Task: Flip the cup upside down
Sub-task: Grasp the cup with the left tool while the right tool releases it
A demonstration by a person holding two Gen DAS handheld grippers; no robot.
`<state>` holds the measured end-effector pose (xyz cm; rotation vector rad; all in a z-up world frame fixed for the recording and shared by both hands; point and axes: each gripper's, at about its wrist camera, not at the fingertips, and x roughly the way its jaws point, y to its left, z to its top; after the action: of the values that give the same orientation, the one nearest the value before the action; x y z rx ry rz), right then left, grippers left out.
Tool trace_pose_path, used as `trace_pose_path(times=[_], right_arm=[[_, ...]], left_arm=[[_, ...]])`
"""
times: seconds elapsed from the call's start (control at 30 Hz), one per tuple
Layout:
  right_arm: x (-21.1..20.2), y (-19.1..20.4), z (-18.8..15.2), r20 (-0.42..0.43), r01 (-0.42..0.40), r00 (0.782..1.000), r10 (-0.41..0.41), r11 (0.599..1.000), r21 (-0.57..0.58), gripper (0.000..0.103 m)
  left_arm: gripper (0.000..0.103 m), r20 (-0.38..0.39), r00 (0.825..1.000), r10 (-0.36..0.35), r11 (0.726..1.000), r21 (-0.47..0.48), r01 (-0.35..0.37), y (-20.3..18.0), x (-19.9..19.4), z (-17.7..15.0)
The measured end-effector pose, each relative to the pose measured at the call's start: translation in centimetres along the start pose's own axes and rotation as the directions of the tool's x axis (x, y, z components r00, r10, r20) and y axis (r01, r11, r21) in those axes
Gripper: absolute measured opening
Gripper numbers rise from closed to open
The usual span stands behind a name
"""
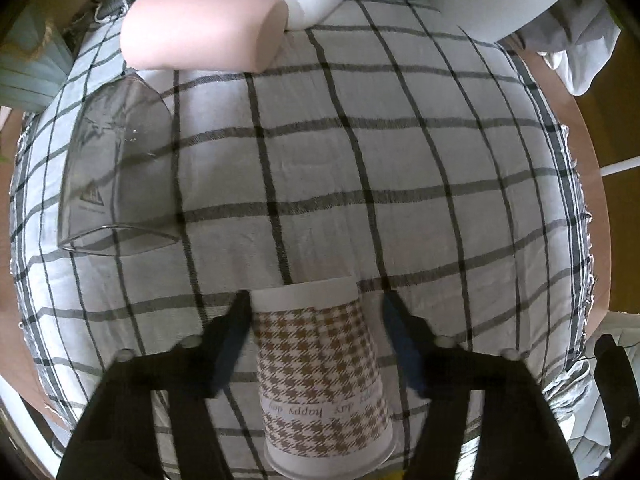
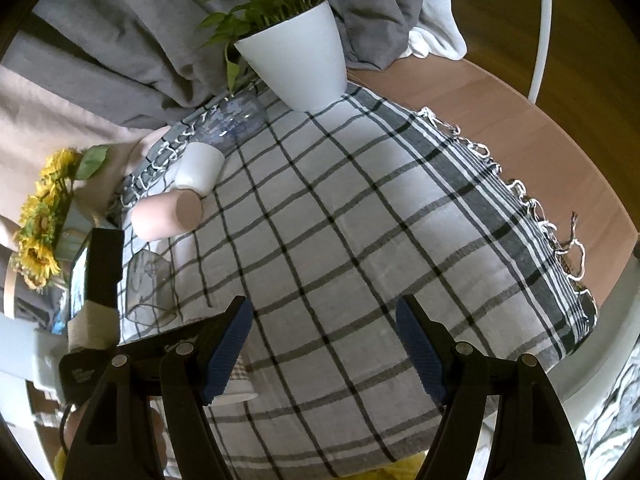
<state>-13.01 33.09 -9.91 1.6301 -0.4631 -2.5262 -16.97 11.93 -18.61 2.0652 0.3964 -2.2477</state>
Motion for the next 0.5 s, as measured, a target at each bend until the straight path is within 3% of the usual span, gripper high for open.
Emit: trace_pose_path(times=[0.13, 0.27, 0.5], right_arm=[[0.2, 0.0, -0.2, -0.009, 0.003, 1.000, -0.003, 1.000, -0.003, 0.075], [0.3, 0.2, -0.2, -0.017, -0.008, 1.000, 0.008, 1.000, -0.013, 0.075], [-0.3, 0.5, -0.1, -0.002, -0.020, 1.000, 0.020, 0.999, -0.035, 0.074]], left_arm=[[0.055, 0.018, 1.000, -0.021, 1.000, -0.013, 0.021, 0.2, -0.4, -0.5], [0.055, 0.092, 0.995, -0.023, 1.000, -0.013, 0.024, 0.5, -2.2, -1.0], [0.055, 0.288, 0.957, -0.034, 0.999, 0.017, 0.030, 0.9, -5.4, -0.5]])
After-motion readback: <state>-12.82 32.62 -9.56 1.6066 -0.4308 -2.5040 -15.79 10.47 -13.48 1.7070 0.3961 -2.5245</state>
